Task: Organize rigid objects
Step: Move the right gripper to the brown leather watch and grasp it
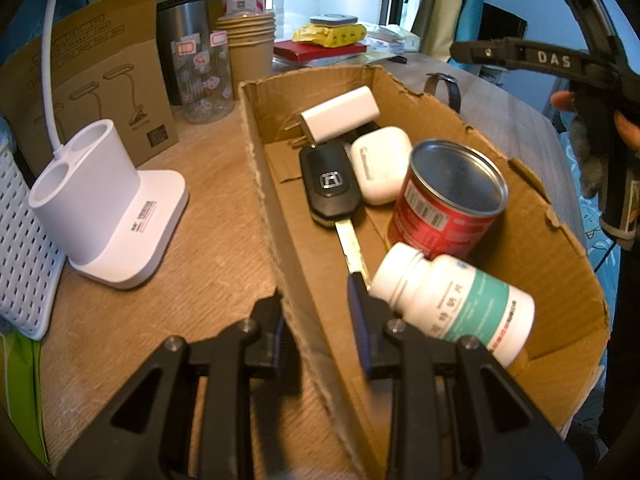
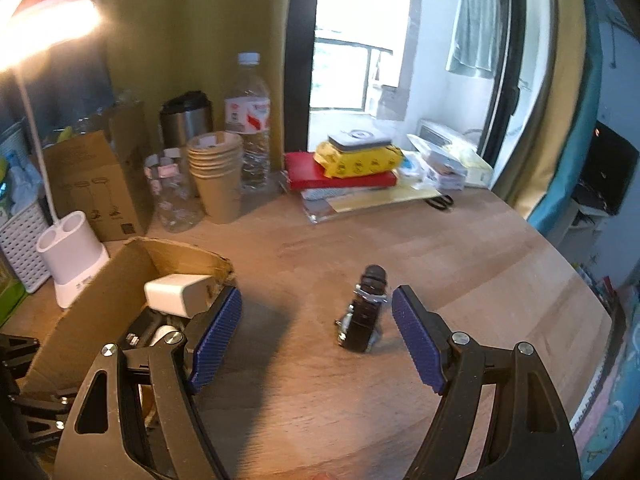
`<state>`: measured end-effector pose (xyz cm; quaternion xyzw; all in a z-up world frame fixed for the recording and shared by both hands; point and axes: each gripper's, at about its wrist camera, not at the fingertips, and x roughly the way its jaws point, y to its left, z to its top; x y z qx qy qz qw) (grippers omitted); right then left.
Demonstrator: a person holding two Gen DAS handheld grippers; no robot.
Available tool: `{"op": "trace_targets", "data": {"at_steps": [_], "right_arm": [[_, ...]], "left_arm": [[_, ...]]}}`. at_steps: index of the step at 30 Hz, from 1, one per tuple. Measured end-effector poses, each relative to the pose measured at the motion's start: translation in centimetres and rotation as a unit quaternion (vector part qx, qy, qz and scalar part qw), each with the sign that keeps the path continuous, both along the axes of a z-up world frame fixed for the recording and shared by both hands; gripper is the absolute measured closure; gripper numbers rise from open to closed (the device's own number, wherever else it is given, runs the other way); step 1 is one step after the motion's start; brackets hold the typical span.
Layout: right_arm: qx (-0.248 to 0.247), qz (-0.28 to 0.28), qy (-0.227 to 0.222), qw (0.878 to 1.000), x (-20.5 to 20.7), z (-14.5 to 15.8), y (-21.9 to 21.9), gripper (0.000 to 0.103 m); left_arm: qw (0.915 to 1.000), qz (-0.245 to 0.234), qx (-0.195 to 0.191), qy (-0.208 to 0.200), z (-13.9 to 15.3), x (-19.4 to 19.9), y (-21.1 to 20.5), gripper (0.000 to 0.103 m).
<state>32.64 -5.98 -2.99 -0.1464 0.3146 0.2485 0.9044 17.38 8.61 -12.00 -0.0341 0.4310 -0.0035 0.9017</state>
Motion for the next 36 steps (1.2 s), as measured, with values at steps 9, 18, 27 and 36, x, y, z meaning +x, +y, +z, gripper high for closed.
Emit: {"op": "trace_targets", "data": {"at_steps": [9,18,27,36], "right_arm": [[-0.015,-0.020,0.016,1.000,1.8,-2.1,-0.6,0.023],[-0.029,-0.035,0.040,0.998,3.9,-4.7,-0.9,0.023],[-0.074,-0.047,0.038,0.995,5.4,-6.7,-0.3,0.023],[-0.086,-0.057,0.055,0.993,7.1,-8.5,-0.4,0.023]], "left_arm": [[1.0000,0.000,0.000,0.000,0.0,0.0,0.1,0.074],[1.0000,0.000,0.000,0.000,0.0,0.0,0.0,0.074],[1.0000,0.000,0.000,0.000,0.0,0.0,0.0,0.074],[1.0000,0.000,0.000,0.000,0.0,0.0,0.0,0.073]]}}
